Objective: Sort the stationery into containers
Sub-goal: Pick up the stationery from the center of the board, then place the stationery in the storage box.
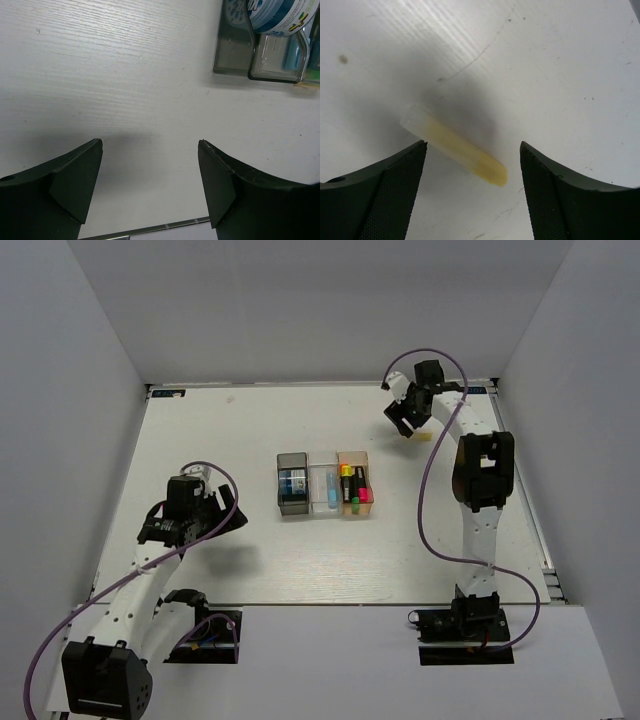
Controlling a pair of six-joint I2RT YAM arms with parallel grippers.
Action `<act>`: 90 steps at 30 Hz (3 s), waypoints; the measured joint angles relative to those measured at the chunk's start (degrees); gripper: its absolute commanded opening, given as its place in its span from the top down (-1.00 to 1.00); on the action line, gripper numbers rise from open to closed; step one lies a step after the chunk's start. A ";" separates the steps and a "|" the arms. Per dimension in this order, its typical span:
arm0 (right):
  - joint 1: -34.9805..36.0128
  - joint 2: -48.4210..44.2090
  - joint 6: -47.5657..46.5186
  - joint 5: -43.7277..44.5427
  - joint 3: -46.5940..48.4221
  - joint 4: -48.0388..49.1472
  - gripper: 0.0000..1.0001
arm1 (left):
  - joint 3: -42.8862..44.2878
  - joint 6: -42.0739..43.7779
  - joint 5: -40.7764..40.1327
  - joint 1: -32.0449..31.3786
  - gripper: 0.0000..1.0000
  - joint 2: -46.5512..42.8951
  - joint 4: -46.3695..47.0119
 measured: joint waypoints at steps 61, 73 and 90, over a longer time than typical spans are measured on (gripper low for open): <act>-4.90 -8.87 -0.98 -7.30 -17.88 -11.28 1.00 | 0.00 0.46 -1.20 0.07 -0.77 1.25 -1.03; -4.57 -32.89 2.86 -20.74 -31.52 -16.17 1.00 | 0.00 0.44 -0.33 0.07 -0.77 0.20 -0.98; 14.12 -31.52 35.69 -41.13 -31.32 0.28 1.00 | 0.00 0.42 -0.22 0.07 -0.77 0.00 -0.83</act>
